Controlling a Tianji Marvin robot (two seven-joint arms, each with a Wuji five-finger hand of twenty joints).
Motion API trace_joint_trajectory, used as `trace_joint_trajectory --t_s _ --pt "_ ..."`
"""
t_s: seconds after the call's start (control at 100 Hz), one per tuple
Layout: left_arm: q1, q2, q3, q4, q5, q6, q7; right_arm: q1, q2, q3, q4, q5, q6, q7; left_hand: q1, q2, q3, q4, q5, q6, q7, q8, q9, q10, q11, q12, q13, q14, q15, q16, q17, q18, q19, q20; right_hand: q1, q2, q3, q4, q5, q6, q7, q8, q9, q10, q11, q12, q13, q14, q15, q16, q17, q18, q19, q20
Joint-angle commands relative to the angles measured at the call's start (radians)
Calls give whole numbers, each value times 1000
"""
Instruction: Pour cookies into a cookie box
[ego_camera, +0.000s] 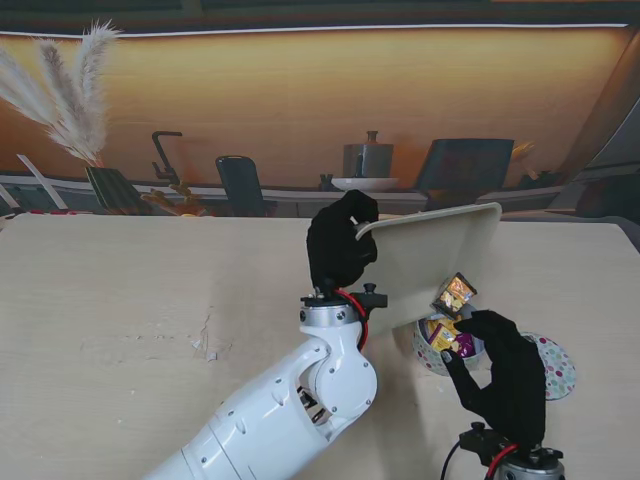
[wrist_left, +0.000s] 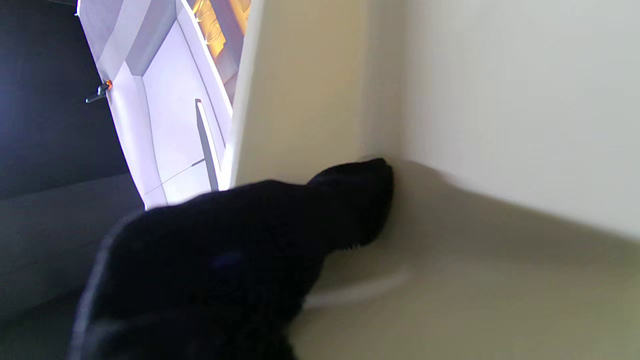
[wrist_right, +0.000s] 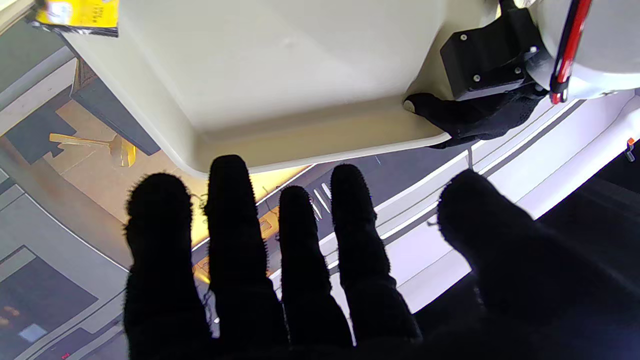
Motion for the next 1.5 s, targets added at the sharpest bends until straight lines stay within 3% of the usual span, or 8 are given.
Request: trace_joint_trajectory --t_s 0.0,0.47,0.99,1.12,1.35,1.49 --pt "4 -4 3 -29 10 -9 -13 -3 -4 -3 -2 1 -1 11 58 136 143 55 5 -29 28 -4 118 -99 210 60 133 -41 260 52 24 -13 51 -11 -16 23 1 28 14 9 -1 -7 -7 7 17 6 -19 28 10 -4 -12 -9 -15 -10" --pt "10 12 -11 -57 11 14 -37 -5 -5 -2 -3 0 2 7 56 134 145 57 5 -32 31 -7 118 -98 213 54 135 -42 262 53 25 -13 55 -17 -16 23 2 28 16 10 -1 -7 -4 7 17 6 -19 28 11 -4 -10 -9 -15 -15" --pt "46 87 -116 -195 17 88 -123 -5 -4 -2 -2 0 5 12 57 132 146 57 5 -30 30 -9 118 -97 213 53 135 -39 261 55 25 -13 59 -20 -15 22 1 28 19 9 -2 -7 0 7 16 6 -19 30 10 -4 -11 -8 -14 -17" --pt "76 114 -163 -246 4 124 -174 -4 -3 -4 -2 -1 6 15 55 132 148 57 6 -29 29 -10 119 -98 213 52 136 -39 261 55 25 -13 62 -20 -15 22 2 28 18 9 -4 -8 0 7 15 5 -17 29 10 -5 -11 -8 -14 -17" --pt "155 155 -274 -325 -55 181 -266 5 -1 -14 -3 2 10 36 53 129 151 60 8 -33 27 -11 123 -99 212 52 139 -37 262 57 25 -13 71 -17 -16 21 0 28 21 9 -4 -8 5 8 15 5 -16 31 9 -5 -11 -8 -13 -17" --pt "197 164 -339 -338 -116 215 -294 16 0 -21 -2 8 11 52 56 120 154 56 11 -28 24 -13 126 -92 209 53 140 -27 261 59 25 -13 77 -12 -16 22 0 28 20 7 -6 -8 5 8 13 4 -16 29 9 -5 -11 -8 -13 -18"
